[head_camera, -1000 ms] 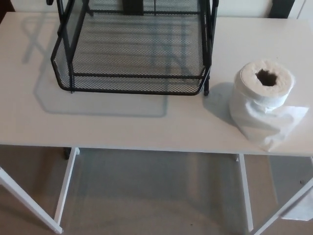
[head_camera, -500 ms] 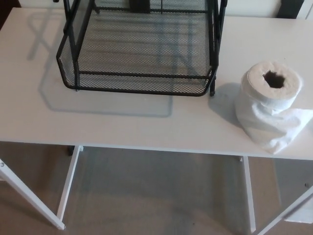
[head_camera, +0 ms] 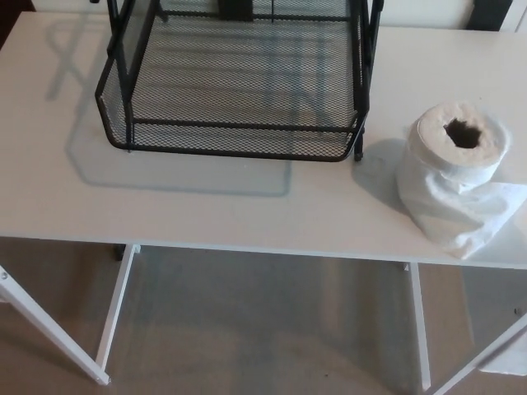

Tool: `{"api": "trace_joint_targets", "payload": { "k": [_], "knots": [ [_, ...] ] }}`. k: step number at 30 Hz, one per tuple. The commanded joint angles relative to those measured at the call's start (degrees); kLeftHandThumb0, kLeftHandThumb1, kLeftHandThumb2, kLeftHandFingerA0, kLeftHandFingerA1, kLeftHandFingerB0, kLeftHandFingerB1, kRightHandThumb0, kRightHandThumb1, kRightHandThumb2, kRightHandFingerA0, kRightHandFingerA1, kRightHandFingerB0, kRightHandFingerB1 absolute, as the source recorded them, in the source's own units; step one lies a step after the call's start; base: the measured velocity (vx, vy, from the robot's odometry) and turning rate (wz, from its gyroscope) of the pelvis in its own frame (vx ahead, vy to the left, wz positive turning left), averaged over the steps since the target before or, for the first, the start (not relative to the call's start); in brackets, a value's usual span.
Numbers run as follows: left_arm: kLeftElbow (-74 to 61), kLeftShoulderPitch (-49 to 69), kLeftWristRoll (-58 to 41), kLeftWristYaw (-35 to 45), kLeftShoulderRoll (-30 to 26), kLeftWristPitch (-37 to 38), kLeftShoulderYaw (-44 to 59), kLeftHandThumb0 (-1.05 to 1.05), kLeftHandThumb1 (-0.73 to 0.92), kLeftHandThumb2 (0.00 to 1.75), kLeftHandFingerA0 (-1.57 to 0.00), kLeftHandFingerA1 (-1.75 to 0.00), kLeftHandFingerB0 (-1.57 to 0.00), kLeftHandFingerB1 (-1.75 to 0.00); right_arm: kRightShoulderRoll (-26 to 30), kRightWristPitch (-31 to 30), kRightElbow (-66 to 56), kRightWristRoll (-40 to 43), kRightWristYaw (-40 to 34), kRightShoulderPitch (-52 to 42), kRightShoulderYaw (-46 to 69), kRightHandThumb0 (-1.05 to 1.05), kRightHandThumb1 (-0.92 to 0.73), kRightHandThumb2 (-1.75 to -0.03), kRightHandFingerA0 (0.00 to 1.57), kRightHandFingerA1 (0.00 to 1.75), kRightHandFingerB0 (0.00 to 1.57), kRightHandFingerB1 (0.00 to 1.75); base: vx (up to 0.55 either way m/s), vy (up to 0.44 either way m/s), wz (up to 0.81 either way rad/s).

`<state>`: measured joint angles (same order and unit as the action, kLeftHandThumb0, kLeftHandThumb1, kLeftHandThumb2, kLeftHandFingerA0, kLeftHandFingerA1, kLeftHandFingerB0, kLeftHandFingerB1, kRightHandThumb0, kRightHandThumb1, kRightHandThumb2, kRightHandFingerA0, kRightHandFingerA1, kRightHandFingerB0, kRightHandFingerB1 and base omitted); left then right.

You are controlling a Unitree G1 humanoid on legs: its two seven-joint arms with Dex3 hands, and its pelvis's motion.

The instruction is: The robot walks towards a desk on which a file tray is kept in the middle and a toilet paper roll is kept on its right. The robot uses its right hand to hook on finger in the gap of the roll and grabs it, lifts it and places it on the tray.

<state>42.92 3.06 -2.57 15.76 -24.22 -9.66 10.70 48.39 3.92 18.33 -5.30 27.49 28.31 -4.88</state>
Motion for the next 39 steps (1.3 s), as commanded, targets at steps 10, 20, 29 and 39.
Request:
{"api": "trace_joint_targets", "payload": {
  "k": [10,20,29,39],
  "knots": [
    [0.05,0.86,-1.19,0.43,-1.29,0.78,1.63,-0.33,0.66,1.18,0.00,-0.51,0.00,-0.50,2.71,-2.22,-3.36,-14.52,6.02,4.66,-11.08,-0.61,-0.46,-0.78,0.23,0.51,0.08,0.37,0.00,0.000,0.00],
    [0.10,1.47,-1.17,0.47,-1.02,0.86,2.08,-0.33,0.66,1.18,0.00,-0.51,0.00,-0.50,0.51,1.18,-4.72,-15.78,6.09,4.67,-11.45,-0.62,-0.47,-0.79,0.27,0.52,0.06,0.39,0.00,0.000,0.00],
    [-0.10,1.66,-0.75,0.22,-1.36,-0.18,1.76,-0.33,0.66,1.18,0.00,-0.51,0.00,-0.49,-0.56,0.01,-7.14,-15.83,7.73,2.41,-11.07,-0.60,-0.45,-0.78,0.23,0.53,0.06,0.39,0.00,0.000,0.00],
    [-2.07,2.86,-0.62,0.26,-1.55,-0.30,1.65,-0.33,0.67,1.19,0.00,-0.51,0.00,-0.49,-0.95,1.31,-6.92,-17.62,7.82,0.95,-11.80,-0.54,-0.59,-0.58,0.29,0.43,0.12,0.27,0.00,0.000,0.00]
  ]
}}
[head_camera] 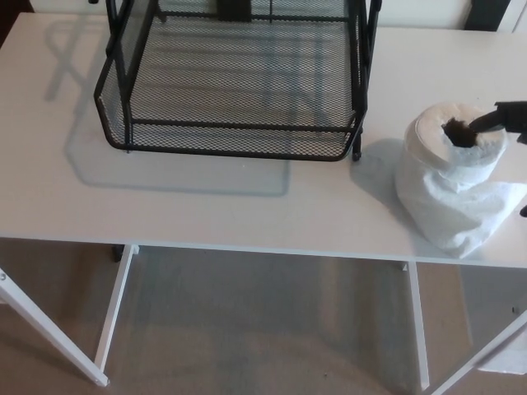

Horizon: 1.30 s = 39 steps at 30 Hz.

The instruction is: The robot walks towards a desk on which a file tray is kept in the middle and a toilet paper roll is kept on its right. The robot uses its right hand to hook on finger in the gap of the roll and grabs it, lifts it and places it on the tray.

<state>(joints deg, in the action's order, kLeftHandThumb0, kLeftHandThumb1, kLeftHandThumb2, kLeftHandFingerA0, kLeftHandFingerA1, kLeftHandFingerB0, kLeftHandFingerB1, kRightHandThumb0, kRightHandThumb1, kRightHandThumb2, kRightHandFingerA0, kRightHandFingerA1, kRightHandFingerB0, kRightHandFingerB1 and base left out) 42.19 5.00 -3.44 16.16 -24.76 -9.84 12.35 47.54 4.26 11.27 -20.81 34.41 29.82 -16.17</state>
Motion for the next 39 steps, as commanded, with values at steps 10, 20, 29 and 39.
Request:
{"api": "trace_joint_targets", "payload": {
  "k": [10,20,29,39],
  "knots": [
    [0.03,-0.55,-1.16,0.37,-0.54,-0.90,1.00,-0.34,0.66,1.18,0.00,-0.51,0.00,-0.50,-2.38,0.36,0.30,-5.13,1.00,-0.13,-3.19,-0.59,-0.46,-0.78,0.25,0.50,0.07,0.40,0.00,0.000,0.00],
    [0.32,-0.71,-1.32,1.02,-0.38,-1.07,1.02,-0.63,0.92,0.77,-0.08,-0.41,-0.09,-0.37,-4.47,0.65,1.39,-6.00,1.27,1.90,-3.83,-0.58,-0.45,-0.79,0.21,0.52,0.05,0.38,0.00,0.000,0.00],
    [0.82,0.67,0.21,0.01,-0.75,0.45,-0.21,-0.33,0.66,1.18,0.00,-0.51,0.00,-0.49,-3.89,0.02,1.71,-10.34,-0.07,0.75,-4.95,-0.63,-0.48,-0.82,0.36,0.60,0.07,0.36,0.00,0.000,0.00],
    [-0.63,3.33,-2.74,1.27,0.26,-0.34,2.38,-0.33,0.66,1.17,0.00,-0.51,0.00,-0.50,-5.31,-0.30,1.44,-10.64,-3.91,-2.07,-3.16,-0.61,-0.49,-0.83,0.38,0.58,0.06,0.34,0.00,0.000,0.00]
  ]
}}
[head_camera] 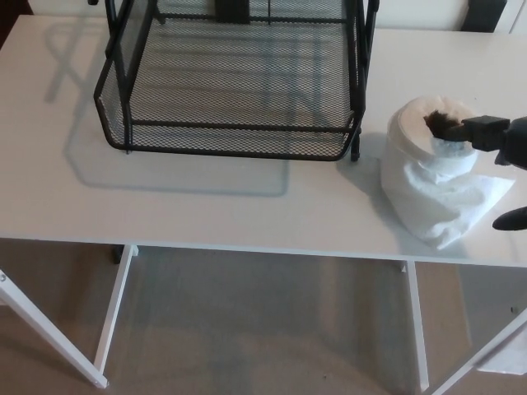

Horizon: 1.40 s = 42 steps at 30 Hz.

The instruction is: The robot walks towards a desk on which a file tray is kept in the middle and a toilet paper roll is kept on its right. The robot uses its right hand to hook on finger in the gap of the roll and grabs it, lifts it and places it on the tray.

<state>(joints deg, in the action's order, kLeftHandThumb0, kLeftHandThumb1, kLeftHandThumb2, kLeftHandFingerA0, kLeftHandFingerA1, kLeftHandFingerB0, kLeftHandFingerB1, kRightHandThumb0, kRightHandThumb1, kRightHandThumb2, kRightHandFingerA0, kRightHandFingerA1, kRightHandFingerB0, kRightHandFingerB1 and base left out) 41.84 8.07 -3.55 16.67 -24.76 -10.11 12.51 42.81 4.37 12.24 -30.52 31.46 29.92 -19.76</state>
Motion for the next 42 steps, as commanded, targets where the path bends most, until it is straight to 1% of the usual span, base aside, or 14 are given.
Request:
{"api": "trace_joint_targets", "payload": {
  "k": [1,6,8,9,10,20,22,23,24,26,34,35,38,42],
  "knots": [
    [-0.31,0.27,-2.54,0.81,0.32,-0.08,2.34,-0.33,0.66,1.17,0.00,-0.51,0.00,-0.50,-0.62,-0.39,0.46,-0.99,-0.96,-2.20,0.50,-0.61,-0.49,-0.83,0.38,0.58,0.06,0.34,0.00,0.000,0.00],
    [-0.07,0.44,-1.67,0.60,0.25,0.96,2.04,-0.33,0.66,1.18,0.00,-0.51,0.00,-0.50,-0.77,1.39,-0.64,1.08,-1.86,-3.37,2.76,-0.53,-0.60,-0.60,0.46,0.53,0.12,0.23,0.00,0.000,0.00],
    [0.60,0.18,-2.13,0.91,0.30,1.34,2.35,-0.75,0.74,1.01,-0.01,-0.46,-0.04,-0.45,-0.68,1.51,-1.00,1.47,-1.51,-3.38,3.38,-0.58,-0.48,-0.82,0.41,0.60,0.05,0.28,0.00,0.000,0.00],
    [0.69,0.11,-2.24,0.86,0.32,1.22,2.45,-0.33,0.66,1.17,0.00,-0.51,0.00,-0.50,-0.57,1.66,-1.13,1.52,-1.58,-3.37,3.68,-0.53,-0.62,-0.58,0.45,0.48,0.06,0.26,0.00,0.000,0.00],
    [-0.09,0.42,-1.77,0.38,0.23,0.75,2.13,-0.33,0.65,1.17,-0.01,-0.51,0.00,-0.50,-0.54,1.82,-1.17,1.69,-1.81,-3.37,4.05,-0.57,-0.48,-0.82,0.41,0.59,0.05,0.24,0.00,0.000,0.00],
    [0.55,0.62,-1.31,0.12,0.19,1.88,1.68,-0.33,0.67,1.18,0.00,-0.51,0.00,-0.50,-0.13,1.42,-2.14,2.38,-0.41,-2.94,5.66,-0.56,-0.62,-0.58,0.42,0.47,0.02,0.27,0.00,0.000,0.00],
    [1.16,0.29,-1.03,0.30,-0.14,1.97,1.37,-0.33,0.68,1.19,0.00,-0.51,0.00,-0.49,0.06,1.48,-2.21,2.89,0.30,-2.85,5.91,-0.60,-0.48,-0.84,0.36,0.57,0.03,0.23,0.00,0.000,0.00],
    [1.09,0.33,-1.40,0.47,0.02,2.03,1.61,-0.33,0.68,1.19,0.00,-0.51,0.00,-0.50,-0.02,1.39,-2.20,2.84,0.31,-2.83,5.93,-0.56,-0.61,-0.58,0.42,0.46,0.02,0.28,0.00,0.000,0.00],
    [0.17,0.60,-1.24,0.07,0.13,1.24,1.44,-0.33,0.67,1.18,0.00,-0.51,0.00,-0.50,0.06,1.53,-2.22,2.84,0.26,-3.12,6.01,-0.59,-0.47,-0.85,0.36,0.58,0.01,0.25,0.00,0.000,0.00],
    [0.52,0.48,-0.87,0.12,-0.10,1.42,1.06,-0.33,0.67,1.18,0.00,-0.51,0.00,-0.50,-0.16,1.39,-2.00,2.67,0.47,-2.87,5.75,-0.54,-0.61,-0.58,0.43,0.46,0.02,0.28,0.00,0.000,0.00],
    [-0.52,1.04,-2.05,0.45,0.30,1.24,1.66,-0.33,0.67,1.18,0.00,-0.52,0.00,-0.50,-1.53,0.77,-0.57,1.24,1.07,-1.40,3.99,-0.57,-0.47,-0.83,0.39,0.57,0.04,0.27,0.00,0.000,0.00],
    [0.10,0.76,-2.37,0.61,0.38,1.38,1.96,-0.63,0.72,1.05,-0.01,-0.47,-0.06,-0.47,-1.61,0.70,-0.28,1.09,1.14,-1.19,3.83,-0.57,-0.48,-0.83,0.39,0.57,0.04,0.26,0.00,0.000,0.00],
    [0.85,0.57,-1.55,0.44,0.21,2.23,1.47,-0.33,0.66,1.18,0.00,-0.52,0.00,-0.50,-2.52,0.11,3.02,0.14,0.90,0.94,2.84,-0.54,-0.60,-0.57,0.44,0.47,0.05,0.27,0.00,0.000,0.00],
    [1.32,0.69,-1.53,0.51,0.26,2.13,1.40,-0.33,0.66,1.18,0.00,-0.51,0.00,-0.50,-2.63,-0.27,5.57,0.90,1.77,3.06,2.84,-0.60,-0.47,-0.85,0.36,0.58,0.00,0.23,0.00,0.000,0.00]
  ]
}}
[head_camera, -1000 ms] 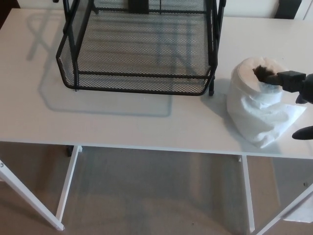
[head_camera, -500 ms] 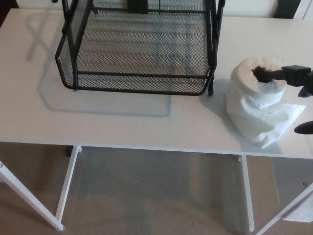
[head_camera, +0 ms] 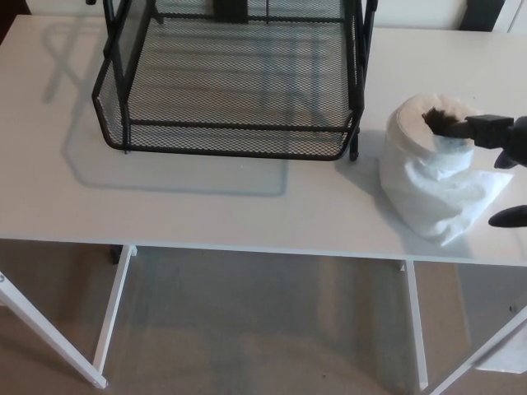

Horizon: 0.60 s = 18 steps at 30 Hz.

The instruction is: The robot walks towards a desk on which a file tray is kept in the middle and a toilet paper roll is kept on its right. The robot uses its right hand to hook on finger in the gap of the roll and grabs it, lifts it and places it on the tray.

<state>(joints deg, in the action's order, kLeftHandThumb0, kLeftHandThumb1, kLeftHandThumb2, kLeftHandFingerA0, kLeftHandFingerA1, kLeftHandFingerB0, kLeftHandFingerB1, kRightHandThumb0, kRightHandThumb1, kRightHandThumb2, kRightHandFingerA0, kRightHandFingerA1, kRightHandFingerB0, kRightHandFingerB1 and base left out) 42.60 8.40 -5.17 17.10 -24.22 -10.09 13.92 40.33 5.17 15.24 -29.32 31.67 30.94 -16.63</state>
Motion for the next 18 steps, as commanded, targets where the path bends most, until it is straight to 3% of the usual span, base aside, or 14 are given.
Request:
{"api": "trace_joint_targets", "payload": {
  "k": [1,5,6,7,8,9,11,12,13,15,16,17,18],
  "knots": [
    [0.43,0.49,1.01,-0.66,-0.47,2.04,-0.66,-0.66,0.92,0.71,-0.15,-0.43,-0.16,-0.38,-0.16,-1.26,3.06,-0.13,1.73,2.61,-0.23,-0.61,-0.48,-0.85,0.34,0.56,0.01,0.22,0.00,0.000,0.00],
    [-0.21,0.57,0.93,-1.04,-0.41,1.56,-0.81,-0.64,0.92,0.72,-0.15,-0.44,-0.16,-0.39,-0.60,-0.95,4.28,1.49,1.56,3.91,0.75,-0.58,-0.47,-0.84,0.38,0.58,0.03,0.25,0.00,0.000,0.00],
    [-0.99,0.92,0.96,-0.95,-0.42,1.18,-0.96,-0.33,0.66,1.18,-0.01,-0.52,-0.01,-0.49,-0.64,-1.34,4.22,1.52,1.71,4.16,0.80,-0.56,-0.61,-0.58,0.44,0.46,0.04,0.25,0.00,0.000,0.00],
    [-0.99,0.92,0.83,-0.73,-0.47,1.06,-0.96,-0.33,0.66,1.18,-0.01,-0.52,0.00,-0.49,-0.55,-1.02,4.34,1.79,1.77,4.29,0.95,-0.57,-0.61,-0.58,0.43,0.47,0.04,0.26,0.00,0.000,0.00],
    [-1.28,0.99,0.61,-0.88,-0.35,0.74,-0.78,-0.63,0.92,0.74,-0.12,-0.42,-0.17,-0.39,-0.54,-1.14,4.29,1.80,1.87,4.39,0.95,-0.57,-0.61,-0.58,0.43,0.46,0.05,0.25,0.00,0.000,0.00],
    [-1.25,0.97,0.20,-0.87,-0.16,0.73,-0.46,-0.33,0.67,1.18,0.00,-0.51,0.00,-0.49,-0.51,-1.31,4.06,1.82,2.01,4.37,1.01,-0.57,-0.61,-0.58,0.44,0.46,0.05,0.25,0.00,0.000,0.00],
    [-0.35,0.49,-0.20,-0.55,-0.12,1.10,-0.12,-0.33,0.67,1.18,0.00,-0.51,0.00,-0.49,-0.35,-1.75,3.43,1.85,2.52,4.31,1.11,-0.57,-0.61,-0.58,0.44,0.46,0.05,0.25,0.00,0.000,0.00],
    [-0.75,0.84,0.87,-0.67,-0.50,1.52,-1.01,-0.33,0.66,1.18,-0.01,-0.51,0.00,-0.49,-0.27,-1.15,3.67,1.88,2.30,4.12,1.15,-0.60,-0.47,-0.84,0.39,0.57,0.03,0.26,0.00,0.000,0.00],
    [-0.64,0.77,0.87,-0.72,-0.51,1.74,-1.01,-0.63,0.92,0.71,-0.11,-0.41,-0.13,-0.38,-0.22,-1.18,3.48,1.98,2.62,4.13,1.21,-0.57,-0.61,-0.58,0.43,0.45,0.04,0.26,0.00,0.000,0.00],
    [-0.45,0.67,0.86,-0.79,-0.55,2.06,-1.02,-0.63,0.92,0.71,-0.11,-0.41,-0.13,-0.38,-0.14,-1.23,3.18,2.14,3.09,4.15,1.32,-0.57,-0.61,-0.58,0.43,0.45,0.04,0.26,0.00,0.000,0.00],
    [-0.90,0.83,0.09,-0.10,-0.42,1.59,-0.58,-0.33,0.68,1.19,0.00,-0.51,0.00,-0.49,-0.05,-0.91,3.06,2.65,3.38,3.89,1.59,-0.56,-0.61,-0.58,0.43,0.45,0.04,0.26,0.00,0.000,0.00],
    [-0.43,0.75,0.22,-0.15,-0.52,1.82,-0.62,-0.32,0.68,1.19,0.00,-0.51,0.00,-0.49,-0.11,-0.82,2.95,2.58,3.36,3.81,1.59,-0.59,-0.47,-0.84,0.37,0.57,0.03,0.26,0.00,0.000,0.00],
    [-0.62,0.83,1.05,-0.60,-0.75,1.81,-1.25,-0.63,0.92,0.72,-0.12,-0.41,-0.13,-0.38,0.01,-0.43,2.54,2.66,3.21,3.59,1.78,-0.55,-0.61,-0.58,0.43,0.46,0.05,0.26,0.00,0.000,0.00]
  ]
}}
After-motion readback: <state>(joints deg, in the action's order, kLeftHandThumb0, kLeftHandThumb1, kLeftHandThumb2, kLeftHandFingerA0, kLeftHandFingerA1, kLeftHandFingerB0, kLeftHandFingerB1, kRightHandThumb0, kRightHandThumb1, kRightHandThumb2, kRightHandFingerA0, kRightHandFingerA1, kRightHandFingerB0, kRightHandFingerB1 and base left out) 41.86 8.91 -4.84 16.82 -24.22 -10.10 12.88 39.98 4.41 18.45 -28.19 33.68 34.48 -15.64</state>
